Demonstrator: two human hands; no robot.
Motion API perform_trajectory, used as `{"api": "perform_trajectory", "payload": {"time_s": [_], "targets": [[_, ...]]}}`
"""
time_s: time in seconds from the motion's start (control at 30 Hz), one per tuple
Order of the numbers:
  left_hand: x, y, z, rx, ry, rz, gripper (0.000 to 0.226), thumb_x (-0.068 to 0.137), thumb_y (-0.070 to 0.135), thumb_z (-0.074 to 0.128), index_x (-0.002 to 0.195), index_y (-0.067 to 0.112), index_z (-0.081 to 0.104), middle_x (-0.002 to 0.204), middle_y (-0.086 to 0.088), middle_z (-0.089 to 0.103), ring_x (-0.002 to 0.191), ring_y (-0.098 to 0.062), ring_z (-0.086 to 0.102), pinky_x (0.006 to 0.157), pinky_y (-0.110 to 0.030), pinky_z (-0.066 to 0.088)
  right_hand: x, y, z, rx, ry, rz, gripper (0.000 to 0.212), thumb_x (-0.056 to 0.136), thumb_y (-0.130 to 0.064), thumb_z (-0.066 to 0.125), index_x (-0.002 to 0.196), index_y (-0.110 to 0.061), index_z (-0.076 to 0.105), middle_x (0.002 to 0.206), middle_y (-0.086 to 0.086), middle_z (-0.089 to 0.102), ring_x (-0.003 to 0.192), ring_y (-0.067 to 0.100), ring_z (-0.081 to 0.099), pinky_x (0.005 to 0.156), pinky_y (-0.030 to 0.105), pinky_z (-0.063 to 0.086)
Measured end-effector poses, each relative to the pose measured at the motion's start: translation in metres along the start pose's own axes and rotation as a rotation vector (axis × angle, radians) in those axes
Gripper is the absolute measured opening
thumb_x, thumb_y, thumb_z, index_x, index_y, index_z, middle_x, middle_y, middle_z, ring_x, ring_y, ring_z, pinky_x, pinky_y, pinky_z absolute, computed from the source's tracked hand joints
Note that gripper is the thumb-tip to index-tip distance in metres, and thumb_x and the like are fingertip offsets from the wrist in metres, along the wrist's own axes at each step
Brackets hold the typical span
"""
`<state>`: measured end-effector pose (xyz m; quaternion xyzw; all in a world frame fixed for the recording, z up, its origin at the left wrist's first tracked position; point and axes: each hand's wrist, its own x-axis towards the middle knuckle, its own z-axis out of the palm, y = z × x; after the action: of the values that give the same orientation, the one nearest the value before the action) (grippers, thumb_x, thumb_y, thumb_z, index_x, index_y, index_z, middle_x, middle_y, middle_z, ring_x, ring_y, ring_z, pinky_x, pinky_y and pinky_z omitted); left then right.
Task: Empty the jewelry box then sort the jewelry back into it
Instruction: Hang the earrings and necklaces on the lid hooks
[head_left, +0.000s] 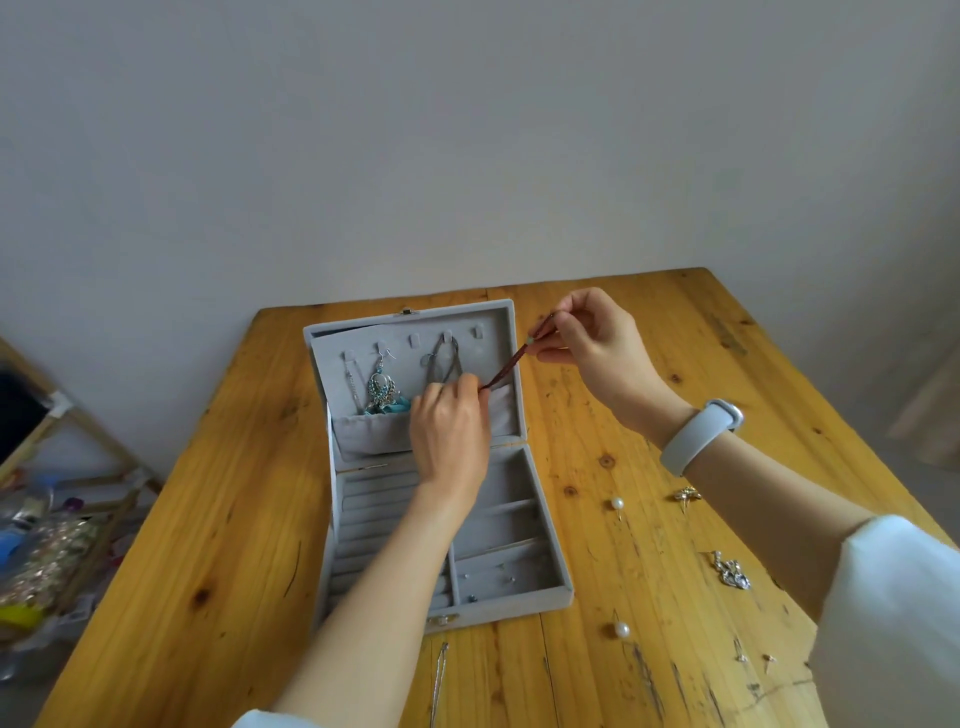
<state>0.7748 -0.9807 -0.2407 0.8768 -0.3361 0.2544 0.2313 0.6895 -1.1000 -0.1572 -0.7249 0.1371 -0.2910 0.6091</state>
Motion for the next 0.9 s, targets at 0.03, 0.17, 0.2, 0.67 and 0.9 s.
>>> {"api": "perform_trajectory", "payload": {"time_s": [0.03, 0.17, 0.2, 0.67, 0.9], "targets": [[-0.001, -0.001, 0.0, 0.036, 0.004, 0.017, 0.013, 0.08, 0.018, 0.056, 0.07, 0.011, 0.057, 0.057, -0.01, 0.059, 0.059, -0.029, 0.057, 0.055, -0.033, 0.041, 0.001, 0.001, 0.003, -0.002, 0.002, 0.001, 0.02, 0.096, -0.003, 0.035, 0.082, -0.014, 0.045, 0.081, 0.006, 0.063, 0.073, 0.016, 0.067, 0.07, 0.028, 0.056], [-0.007, -0.004, -0.001, 0.121, 0.022, 0.102, 0.017, 0.081, 0.023, 0.052, 0.07, 0.011, 0.054, 0.055, -0.01, 0.057, 0.064, -0.029, 0.056, 0.062, -0.035, 0.024, 0.005, 0.006, 0.014, -0.072, 0.001, -0.001, 0.021, 0.095, -0.004, 0.038, 0.08, -0.016, 0.046, 0.08, 0.003, 0.06, 0.073, 0.019, 0.067, 0.069, 0.028, 0.056], [-0.008, -0.005, -0.002, 0.137, 0.032, 0.109, 0.019, 0.082, 0.024, 0.048, 0.071, 0.011, 0.055, 0.054, -0.009, 0.056, 0.065, -0.029, 0.056, 0.062, -0.035, 0.024, 0.006, 0.006, 0.017, -0.118, -0.006, -0.01, 0.02, 0.095, -0.005, 0.039, 0.081, -0.016, 0.046, 0.081, 0.002, 0.06, 0.074, 0.019, 0.066, 0.067, 0.025, 0.055], [-0.012, -0.017, -0.011, 0.105, 0.064, 0.109, 0.016, 0.078, 0.016, 0.057, 0.063, 0.014, 0.06, 0.062, -0.002, 0.061, 0.071, -0.027, 0.054, 0.069, -0.036, 0.027, 0.02, 0.031, 0.048, -0.848, 0.191, -0.484, 0.011, 0.085, -0.017, 0.059, 0.088, -0.011, 0.067, 0.092, 0.008, 0.057, 0.076, 0.023, 0.055, 0.049, 0.024, 0.03], [-0.025, -0.029, 0.001, 0.068, 0.141, 0.205, 0.011, 0.077, 0.014, 0.059, 0.084, 0.015, 0.067, 0.075, 0.0, 0.064, 0.077, -0.026, 0.057, 0.077, -0.036, 0.031, 0.027, 0.039, 0.052, -0.983, 0.32, -0.629, 0.014, 0.081, -0.019, 0.054, 0.077, -0.012, 0.066, 0.075, 0.007, 0.059, 0.067, 0.025, 0.057, 0.042, 0.02, 0.024]]}}
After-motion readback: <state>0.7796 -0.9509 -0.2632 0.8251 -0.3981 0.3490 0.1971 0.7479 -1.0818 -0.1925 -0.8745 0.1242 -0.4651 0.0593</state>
